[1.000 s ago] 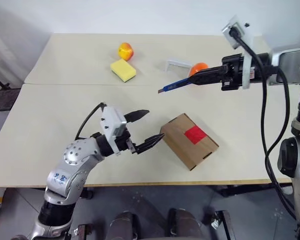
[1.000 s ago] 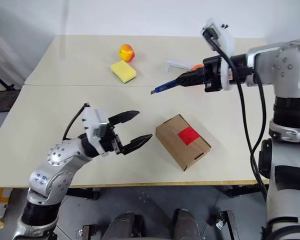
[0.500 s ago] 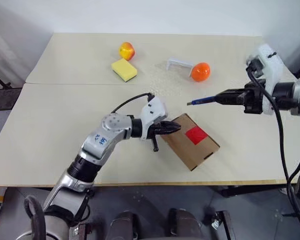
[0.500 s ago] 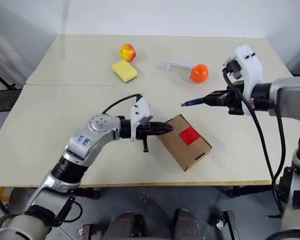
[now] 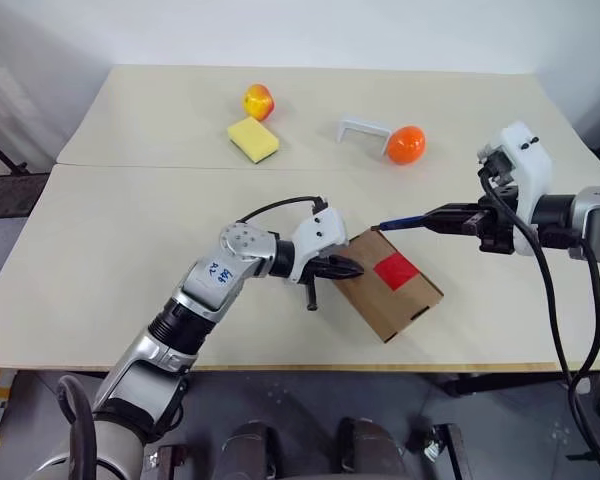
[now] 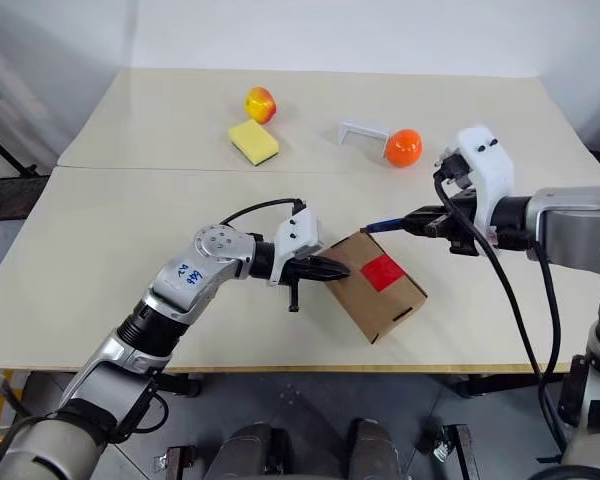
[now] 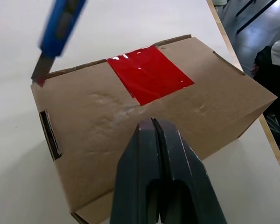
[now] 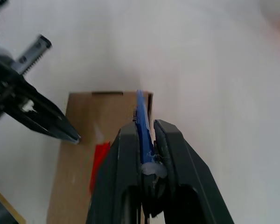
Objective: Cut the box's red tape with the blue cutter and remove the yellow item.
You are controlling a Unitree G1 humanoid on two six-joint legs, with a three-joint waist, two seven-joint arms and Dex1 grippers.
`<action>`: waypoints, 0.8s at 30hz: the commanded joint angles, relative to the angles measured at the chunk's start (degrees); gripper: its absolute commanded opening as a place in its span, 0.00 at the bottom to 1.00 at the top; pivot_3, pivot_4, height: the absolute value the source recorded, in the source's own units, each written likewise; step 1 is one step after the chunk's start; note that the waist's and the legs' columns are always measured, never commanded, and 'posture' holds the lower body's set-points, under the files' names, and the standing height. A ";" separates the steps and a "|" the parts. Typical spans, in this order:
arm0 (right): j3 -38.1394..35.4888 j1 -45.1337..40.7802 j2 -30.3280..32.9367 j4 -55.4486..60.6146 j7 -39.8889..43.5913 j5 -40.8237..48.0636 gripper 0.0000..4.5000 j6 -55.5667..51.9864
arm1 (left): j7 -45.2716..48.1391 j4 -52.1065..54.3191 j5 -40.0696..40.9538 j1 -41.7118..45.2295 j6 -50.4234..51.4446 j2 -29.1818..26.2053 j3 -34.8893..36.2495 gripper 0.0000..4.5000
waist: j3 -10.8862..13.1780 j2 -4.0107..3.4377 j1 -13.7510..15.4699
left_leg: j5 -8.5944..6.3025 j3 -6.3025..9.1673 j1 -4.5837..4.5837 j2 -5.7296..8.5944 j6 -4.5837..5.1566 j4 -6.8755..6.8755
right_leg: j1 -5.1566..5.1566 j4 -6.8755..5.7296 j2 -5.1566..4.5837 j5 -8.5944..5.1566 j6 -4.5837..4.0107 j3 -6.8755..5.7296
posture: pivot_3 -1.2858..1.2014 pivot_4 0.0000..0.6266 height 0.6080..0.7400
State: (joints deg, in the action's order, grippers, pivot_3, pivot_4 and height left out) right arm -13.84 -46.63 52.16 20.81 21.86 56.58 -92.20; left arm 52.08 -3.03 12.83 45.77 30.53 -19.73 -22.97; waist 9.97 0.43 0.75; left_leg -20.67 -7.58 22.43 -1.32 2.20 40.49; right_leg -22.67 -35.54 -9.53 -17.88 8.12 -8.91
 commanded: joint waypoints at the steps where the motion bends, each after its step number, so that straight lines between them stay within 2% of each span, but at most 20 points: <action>1: -0.82 0.68 2.07 1.73 -2.29 2.44 0.04 -0.30 | 0.16 1.20 -0.60 0.88 0.37 0.87 0.40 0.00 | 0.00 0.00 0.31 | 0.00 0.01 0.00 -0.01 0.00 0.01 | 0.00 -0.01 0.00 0.00 0.00 0.00 | 0.52 0.24 1.00; 16: -2.51 2.26 4.91 1.24 -7.66 8.21 0.04 -0.30 | 1.01 -0.97 -1.22 2.16 0.14 1.68 1.23 0.00 | 0.00 0.00 0.77 | 0.00 0.09 0.03 -0.03 0.01 0.14 | 0.08 0.00 0.00 0.00 0.00 -0.04 | 0.52 0.24 1.00; 24: -4.11 0.28 4.18 0.76 -9.35 10.92 0.04 -0.30 | 1.11 -1.93 -1.86 2.53 -0.19 2.02 1.13 0.00 | 0.00 0.00 0.74 | 0.00 0.10 0.03 -0.04 0.01 0.16 | 0.09 0.00 0.00 0.00 0.00 -0.05 | 0.52 0.24 1.00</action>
State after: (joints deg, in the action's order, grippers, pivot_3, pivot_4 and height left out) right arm -15.66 -44.90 55.70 21.35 13.01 66.60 -92.21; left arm 52.82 -5.24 11.62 46.90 31.07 -18.06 -22.36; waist 9.97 0.43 1.48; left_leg -20.67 -7.48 22.47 -1.36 2.21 40.65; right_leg -22.58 -35.54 -9.53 -17.88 8.11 -8.96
